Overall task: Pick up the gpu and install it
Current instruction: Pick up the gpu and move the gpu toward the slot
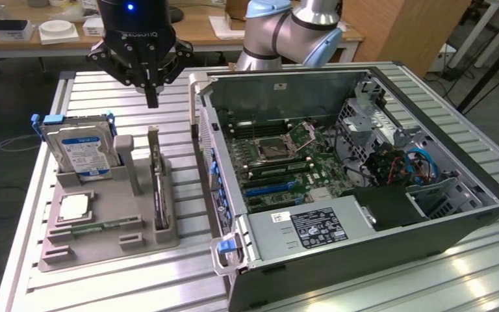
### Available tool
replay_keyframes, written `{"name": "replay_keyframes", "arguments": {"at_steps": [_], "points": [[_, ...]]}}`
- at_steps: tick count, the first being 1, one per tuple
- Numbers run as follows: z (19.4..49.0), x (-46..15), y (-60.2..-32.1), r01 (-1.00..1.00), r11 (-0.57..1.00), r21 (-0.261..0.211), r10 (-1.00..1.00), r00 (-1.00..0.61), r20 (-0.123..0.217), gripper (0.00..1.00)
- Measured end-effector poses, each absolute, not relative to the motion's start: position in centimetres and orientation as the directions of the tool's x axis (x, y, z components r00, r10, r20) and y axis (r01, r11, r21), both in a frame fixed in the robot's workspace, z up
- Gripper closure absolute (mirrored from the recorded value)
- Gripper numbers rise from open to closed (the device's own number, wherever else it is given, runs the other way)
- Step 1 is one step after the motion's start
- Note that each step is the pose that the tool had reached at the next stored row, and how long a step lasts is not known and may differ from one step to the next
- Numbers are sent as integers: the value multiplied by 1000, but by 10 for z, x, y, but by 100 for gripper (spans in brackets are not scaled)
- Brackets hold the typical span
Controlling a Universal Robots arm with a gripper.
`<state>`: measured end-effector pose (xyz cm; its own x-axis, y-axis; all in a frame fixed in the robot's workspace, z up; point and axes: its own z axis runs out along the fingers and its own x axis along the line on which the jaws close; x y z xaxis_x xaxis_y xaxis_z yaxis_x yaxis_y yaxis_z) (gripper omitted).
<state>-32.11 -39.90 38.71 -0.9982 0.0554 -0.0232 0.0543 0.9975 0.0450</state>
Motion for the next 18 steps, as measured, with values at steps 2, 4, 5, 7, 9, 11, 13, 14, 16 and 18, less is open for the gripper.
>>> {"name": "replay_keyframes", "arguments": {"at_steps": [2, 4, 5, 7, 9, 11, 13, 14, 16, 18], "points": [[387, -321, -399, 50, 998, 45, 51, -998, -23, 89], [387, -321, -399, 46, 998, 45, 47, -999, -23, 89], [387, -321, -399, 44, 998, 45, 45, -999, -23, 89], [387, -321, -399, 39, 998, 45, 40, -999, -23, 89], [387, -321, -399, 35, 998, 45, 36, -999, -23, 89], [387, -321, -399, 30, 999, 45, 32, -999, -23, 89], [387, -321, -399, 26, 999, 45, 27, -999, -23, 89], [387, -321, -399, 23, 999, 45, 24, -999, -23, 89], [387, -321, -399, 19, 999, 45, 20, -1000, -23, 89], [387, -321, -399, 14, 999, 45, 15, -1000, -23, 89]]}}
